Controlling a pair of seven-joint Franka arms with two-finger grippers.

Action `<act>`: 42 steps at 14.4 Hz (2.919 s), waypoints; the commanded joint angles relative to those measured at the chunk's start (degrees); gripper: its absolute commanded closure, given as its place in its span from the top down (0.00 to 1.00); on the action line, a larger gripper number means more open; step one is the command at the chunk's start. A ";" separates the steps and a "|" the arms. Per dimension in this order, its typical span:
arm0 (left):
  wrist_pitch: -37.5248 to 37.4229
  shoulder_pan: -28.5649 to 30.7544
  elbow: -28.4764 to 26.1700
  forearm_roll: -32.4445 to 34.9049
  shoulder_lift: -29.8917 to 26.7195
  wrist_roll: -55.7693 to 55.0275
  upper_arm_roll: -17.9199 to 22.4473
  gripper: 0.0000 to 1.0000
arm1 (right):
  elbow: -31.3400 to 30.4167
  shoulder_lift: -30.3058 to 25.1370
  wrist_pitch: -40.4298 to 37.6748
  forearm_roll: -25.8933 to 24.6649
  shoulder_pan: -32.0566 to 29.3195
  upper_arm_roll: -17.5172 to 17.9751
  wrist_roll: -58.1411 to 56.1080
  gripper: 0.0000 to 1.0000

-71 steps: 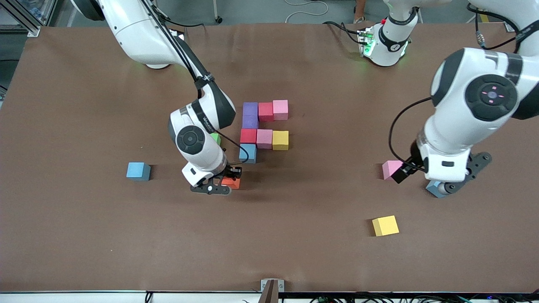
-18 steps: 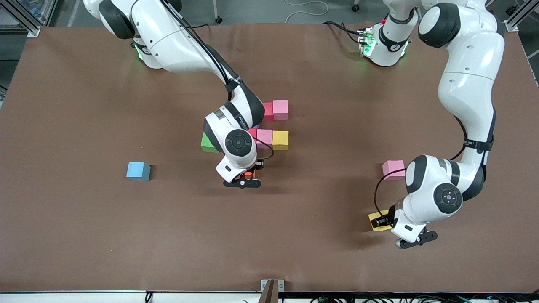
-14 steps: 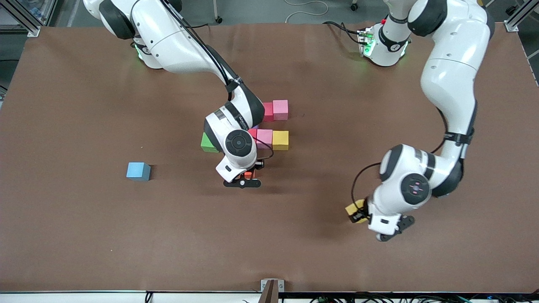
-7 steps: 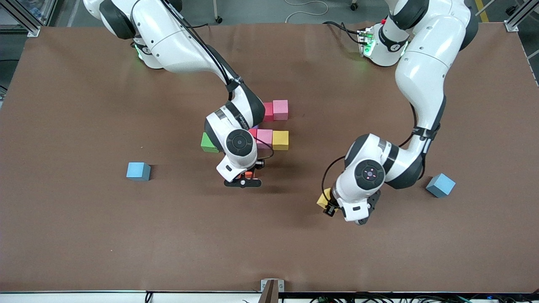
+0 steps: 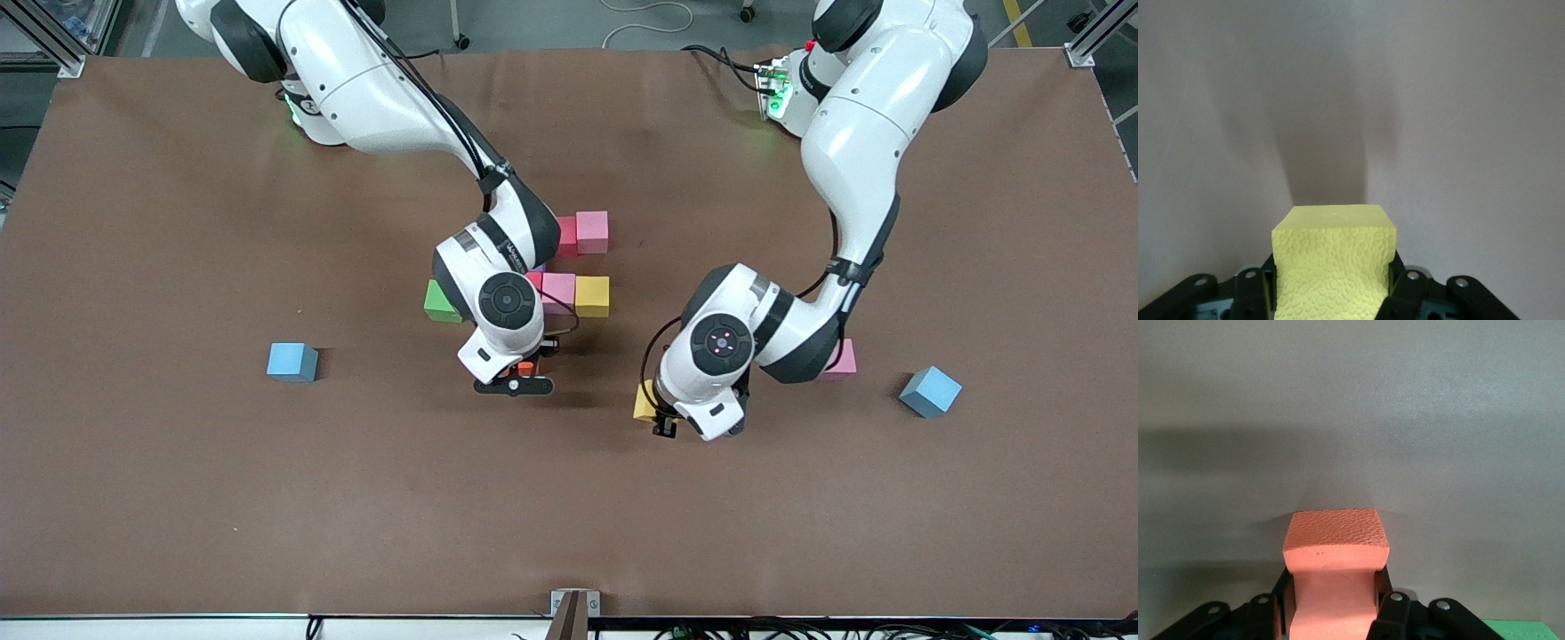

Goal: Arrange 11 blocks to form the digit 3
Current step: 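Carry the second yellow cube with the left gripper toward the cluster, then release the orange cube below blue while the left gripper lowers yellow, then withdraw the right gripper while the left gripper holds yellow at the cluster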

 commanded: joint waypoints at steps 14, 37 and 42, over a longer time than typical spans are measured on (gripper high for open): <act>0.28 -0.86 -5.98 -0.35 -2.76 -12.46 -3.24 0.25 | 0.31 -0.81 0.32 0.79 -1.70 -0.01 0.70 1.00; 7.83 -13.69 -5.28 5.36 -0.74 -24.69 1.42 0.25 | -15.51 -33.33 -19.18 -5.88 -31.40 -2.91 -37.86 1.00; 7.92 -16.94 -3.61 5.36 0.49 -26.17 4.48 0.25 | -9.38 -35.80 -28.92 -6.50 -34.22 -2.91 -39.99 1.00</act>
